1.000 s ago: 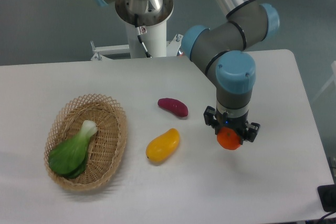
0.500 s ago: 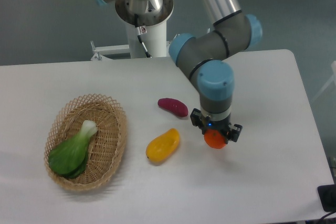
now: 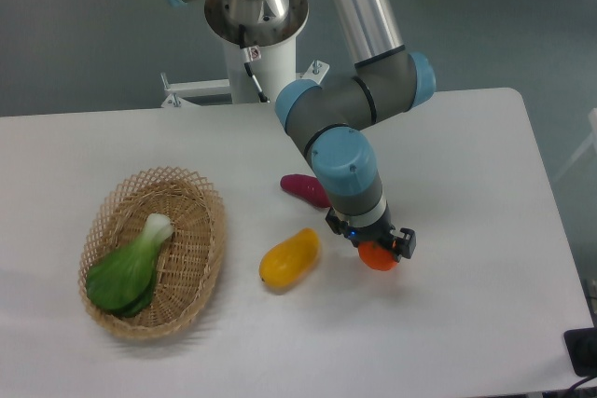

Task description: Place the orange on the table

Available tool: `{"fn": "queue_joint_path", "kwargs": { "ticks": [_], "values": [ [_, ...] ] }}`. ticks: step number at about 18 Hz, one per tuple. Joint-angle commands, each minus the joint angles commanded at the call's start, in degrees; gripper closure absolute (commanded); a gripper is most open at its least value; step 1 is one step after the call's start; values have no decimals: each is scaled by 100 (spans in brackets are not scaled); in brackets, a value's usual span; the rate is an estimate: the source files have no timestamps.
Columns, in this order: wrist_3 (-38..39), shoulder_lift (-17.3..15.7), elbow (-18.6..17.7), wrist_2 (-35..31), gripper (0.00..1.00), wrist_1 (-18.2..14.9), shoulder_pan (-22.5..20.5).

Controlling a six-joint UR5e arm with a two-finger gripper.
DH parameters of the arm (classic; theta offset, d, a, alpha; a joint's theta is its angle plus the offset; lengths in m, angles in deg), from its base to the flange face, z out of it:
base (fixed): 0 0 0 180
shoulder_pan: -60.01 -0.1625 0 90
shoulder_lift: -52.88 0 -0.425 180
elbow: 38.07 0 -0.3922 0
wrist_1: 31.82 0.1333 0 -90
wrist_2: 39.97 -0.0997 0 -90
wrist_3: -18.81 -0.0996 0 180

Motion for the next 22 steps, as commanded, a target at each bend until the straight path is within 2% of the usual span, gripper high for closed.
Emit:
{"fn": "queue_joint_path", "kwargs": {
  "ticks": [1,5,11,16,17,20,22],
  "values": [
    [0,-9,0,-9,0,0,0],
    [35,-158,26,140,0,-9,-88],
    [35,-492,53,1589,0,-35,-650],
    [-35,-466,105,1556,0,-79,-773],
    [-79,-475,227,1564,0,-131,-887],
    [-595,-466,692,1600,0,-858,-1168],
    [-834,-379,930,1574,0,-1150,-1230]
  ]
}}
